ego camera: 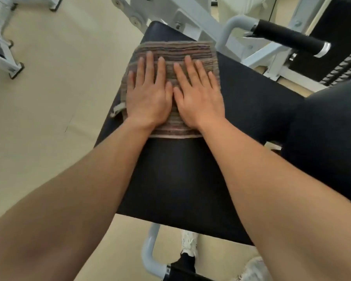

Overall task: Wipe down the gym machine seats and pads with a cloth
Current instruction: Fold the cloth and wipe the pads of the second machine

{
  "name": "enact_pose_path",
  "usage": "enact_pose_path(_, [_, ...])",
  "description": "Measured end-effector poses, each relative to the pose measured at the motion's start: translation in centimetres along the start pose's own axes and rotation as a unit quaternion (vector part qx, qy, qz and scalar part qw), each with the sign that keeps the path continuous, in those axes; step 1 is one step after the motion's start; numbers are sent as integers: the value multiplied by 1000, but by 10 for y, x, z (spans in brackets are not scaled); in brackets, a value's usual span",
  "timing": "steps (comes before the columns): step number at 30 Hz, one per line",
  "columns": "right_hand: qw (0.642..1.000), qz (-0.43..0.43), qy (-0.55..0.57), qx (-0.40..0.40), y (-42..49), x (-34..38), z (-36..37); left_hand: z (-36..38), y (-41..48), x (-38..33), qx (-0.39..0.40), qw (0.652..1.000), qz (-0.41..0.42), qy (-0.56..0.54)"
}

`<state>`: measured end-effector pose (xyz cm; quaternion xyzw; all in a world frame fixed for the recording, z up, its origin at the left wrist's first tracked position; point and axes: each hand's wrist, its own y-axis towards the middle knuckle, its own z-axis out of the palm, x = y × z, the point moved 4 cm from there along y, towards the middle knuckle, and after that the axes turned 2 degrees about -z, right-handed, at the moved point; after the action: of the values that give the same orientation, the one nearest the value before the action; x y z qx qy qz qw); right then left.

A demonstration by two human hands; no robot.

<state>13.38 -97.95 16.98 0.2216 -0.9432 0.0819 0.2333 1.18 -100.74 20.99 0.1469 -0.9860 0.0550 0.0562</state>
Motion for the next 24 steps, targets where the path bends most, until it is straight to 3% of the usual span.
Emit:
enact_pose_path(3, [995,95,2,-31,-11,-23,-2,3,17,-31,-5,999,51,-4])
enact_pose_path(7, [978,200,21,-60,-88,-18,18,18,-49,-44,-1,985,171,9])
enact_pose_path(13, [985,171,5,28,-240,57,65,33,-209,22,82,970,224,48])
enact_pose_path(16, [991,124,11,46,-248,89,76,29,-229,65,87,967,229,70])
enact_pose_path(20, [997,59,17,37,-220,74,67,27,-201,56,69,979,179,65])
enact_pose_path(22, [996,82,23,18,-210,53,62,30,-188,32,52,990,124,41])
enact_pose_path(24, [986,162,28,-6,-210,28,59,35,-174,-4,44,993,110,14])
